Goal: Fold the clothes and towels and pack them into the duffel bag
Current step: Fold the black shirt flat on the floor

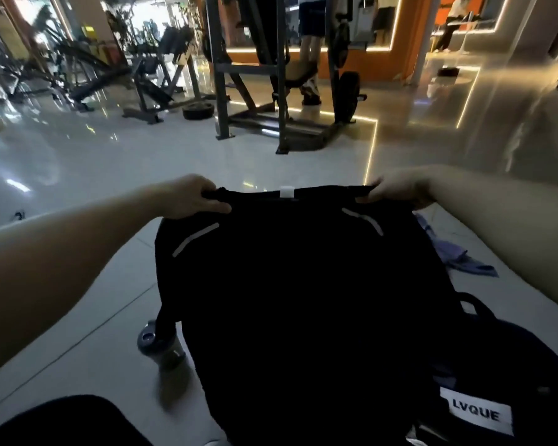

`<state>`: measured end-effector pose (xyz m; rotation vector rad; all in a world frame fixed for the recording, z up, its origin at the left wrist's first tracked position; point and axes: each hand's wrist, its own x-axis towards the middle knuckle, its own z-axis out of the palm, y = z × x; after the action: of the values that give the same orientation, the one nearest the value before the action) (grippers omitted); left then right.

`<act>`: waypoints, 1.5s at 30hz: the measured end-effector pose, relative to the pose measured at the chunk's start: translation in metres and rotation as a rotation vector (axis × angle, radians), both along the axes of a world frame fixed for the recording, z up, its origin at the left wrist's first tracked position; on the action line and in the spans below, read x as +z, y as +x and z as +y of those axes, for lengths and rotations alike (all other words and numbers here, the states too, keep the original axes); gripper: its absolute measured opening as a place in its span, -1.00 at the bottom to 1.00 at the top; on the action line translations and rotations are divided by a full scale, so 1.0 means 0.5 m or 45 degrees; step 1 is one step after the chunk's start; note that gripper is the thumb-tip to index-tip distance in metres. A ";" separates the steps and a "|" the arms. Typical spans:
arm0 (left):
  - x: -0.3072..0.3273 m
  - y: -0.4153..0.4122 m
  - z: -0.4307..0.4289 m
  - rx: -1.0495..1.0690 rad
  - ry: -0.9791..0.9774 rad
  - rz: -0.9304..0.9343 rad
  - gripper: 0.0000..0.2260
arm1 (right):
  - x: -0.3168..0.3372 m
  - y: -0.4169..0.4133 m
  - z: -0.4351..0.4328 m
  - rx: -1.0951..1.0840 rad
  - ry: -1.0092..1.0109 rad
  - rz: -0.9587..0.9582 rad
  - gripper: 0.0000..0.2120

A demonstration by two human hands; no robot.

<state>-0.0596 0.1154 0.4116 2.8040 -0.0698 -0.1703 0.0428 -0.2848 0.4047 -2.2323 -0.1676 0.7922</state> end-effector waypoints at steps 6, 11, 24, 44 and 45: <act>-0.259 0.189 0.033 0.078 -0.008 0.094 -0.75 | -0.242 0.175 0.073 0.170 -0.480 -0.500 -0.68; -0.445 0.337 0.064 0.146 -0.015 0.162 -0.79 | -0.423 0.312 0.111 0.256 -0.551 -0.603 -0.87; -0.711 0.485 0.055 0.237 0.110 0.131 -0.84 | -0.721 0.429 0.165 -0.048 -0.718 -0.572 -0.90; -0.774 0.074 0.002 0.870 -0.552 0.210 -0.82 | -0.773 -0.067 0.451 0.114 -0.073 -0.418 -0.59; -0.778 0.065 0.002 0.940 -0.659 0.272 -0.92 | -0.780 -0.084 0.465 0.122 -0.047 -0.431 -0.61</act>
<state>-0.0272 0.1167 0.0225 2.1127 0.8301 -0.2262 0.0006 -0.0524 0.0144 -2.3950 -0.4275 0.4629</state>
